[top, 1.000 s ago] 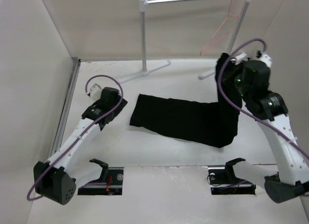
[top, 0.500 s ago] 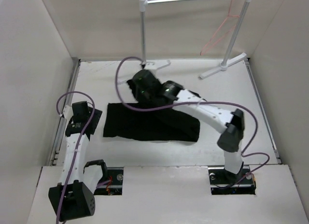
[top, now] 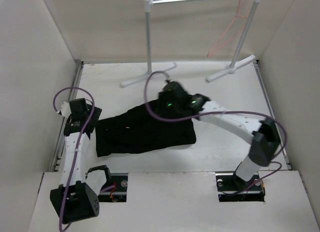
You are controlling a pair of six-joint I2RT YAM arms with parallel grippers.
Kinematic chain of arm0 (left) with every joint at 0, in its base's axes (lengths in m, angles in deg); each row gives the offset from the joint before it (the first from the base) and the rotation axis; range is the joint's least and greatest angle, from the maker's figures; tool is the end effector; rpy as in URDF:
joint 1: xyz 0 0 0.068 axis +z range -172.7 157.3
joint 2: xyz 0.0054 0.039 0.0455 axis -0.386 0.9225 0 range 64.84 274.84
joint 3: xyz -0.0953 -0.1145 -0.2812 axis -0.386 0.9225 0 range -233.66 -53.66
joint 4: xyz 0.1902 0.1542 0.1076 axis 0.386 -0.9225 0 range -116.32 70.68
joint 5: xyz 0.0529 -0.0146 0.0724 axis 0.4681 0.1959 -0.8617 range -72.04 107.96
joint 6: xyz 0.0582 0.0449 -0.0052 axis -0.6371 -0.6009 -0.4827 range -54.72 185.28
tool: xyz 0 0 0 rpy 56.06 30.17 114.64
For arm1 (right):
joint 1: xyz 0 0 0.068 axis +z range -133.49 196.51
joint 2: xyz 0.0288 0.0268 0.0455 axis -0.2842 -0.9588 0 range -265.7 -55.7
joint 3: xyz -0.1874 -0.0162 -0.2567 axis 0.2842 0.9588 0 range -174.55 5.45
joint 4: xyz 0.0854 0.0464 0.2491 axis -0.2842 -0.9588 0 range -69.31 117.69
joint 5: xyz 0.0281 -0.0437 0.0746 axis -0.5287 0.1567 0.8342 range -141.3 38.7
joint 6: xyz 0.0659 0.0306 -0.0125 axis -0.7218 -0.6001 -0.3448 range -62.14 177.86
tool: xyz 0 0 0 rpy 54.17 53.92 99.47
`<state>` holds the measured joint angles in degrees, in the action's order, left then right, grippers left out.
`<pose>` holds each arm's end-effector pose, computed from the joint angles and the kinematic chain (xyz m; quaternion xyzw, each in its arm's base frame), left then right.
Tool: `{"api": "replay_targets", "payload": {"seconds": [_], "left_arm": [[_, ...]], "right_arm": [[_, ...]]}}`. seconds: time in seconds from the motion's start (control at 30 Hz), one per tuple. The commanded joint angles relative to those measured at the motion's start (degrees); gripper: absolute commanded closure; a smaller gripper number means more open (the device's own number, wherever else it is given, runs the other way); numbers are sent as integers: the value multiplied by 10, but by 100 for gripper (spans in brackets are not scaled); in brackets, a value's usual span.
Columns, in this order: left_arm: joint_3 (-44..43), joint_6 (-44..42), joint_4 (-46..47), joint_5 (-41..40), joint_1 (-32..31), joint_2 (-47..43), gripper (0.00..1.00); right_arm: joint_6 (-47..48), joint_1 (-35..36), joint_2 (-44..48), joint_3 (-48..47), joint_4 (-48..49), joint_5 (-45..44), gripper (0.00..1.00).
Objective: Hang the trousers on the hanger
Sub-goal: Fold the trousers at the center of the board.
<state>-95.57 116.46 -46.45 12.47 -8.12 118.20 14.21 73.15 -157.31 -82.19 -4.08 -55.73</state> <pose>0.1907 0.0557 0.2874 -0.5061 0.7445 -0.0950 0.4249 0.2435 0.3610 0.3185 -0.0902 0.9213 0.2661 0.2687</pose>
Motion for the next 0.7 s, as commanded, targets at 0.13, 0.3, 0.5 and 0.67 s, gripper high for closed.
{"api": "replay_targets", "payload": {"seconds": [0.13, 0.3, 0.5, 0.67], "left_arm": [[-17, 24, 9, -38, -221, 52, 45], [0, 71, 52, -117, -376, 106, 46], [77, 80, 89, -118, -339, 134, 46], [139, 67, 122, -100, -262, 147, 46]], "right_arm": [[-6, -191, 195, 241, 99, 57, 88], [2, -229, 245, 353, 152, 136, 83], [-31, -232, 216, 436, 223, 146, 84], [-53, -246, 219, 511, 232, 130, 88]]}}
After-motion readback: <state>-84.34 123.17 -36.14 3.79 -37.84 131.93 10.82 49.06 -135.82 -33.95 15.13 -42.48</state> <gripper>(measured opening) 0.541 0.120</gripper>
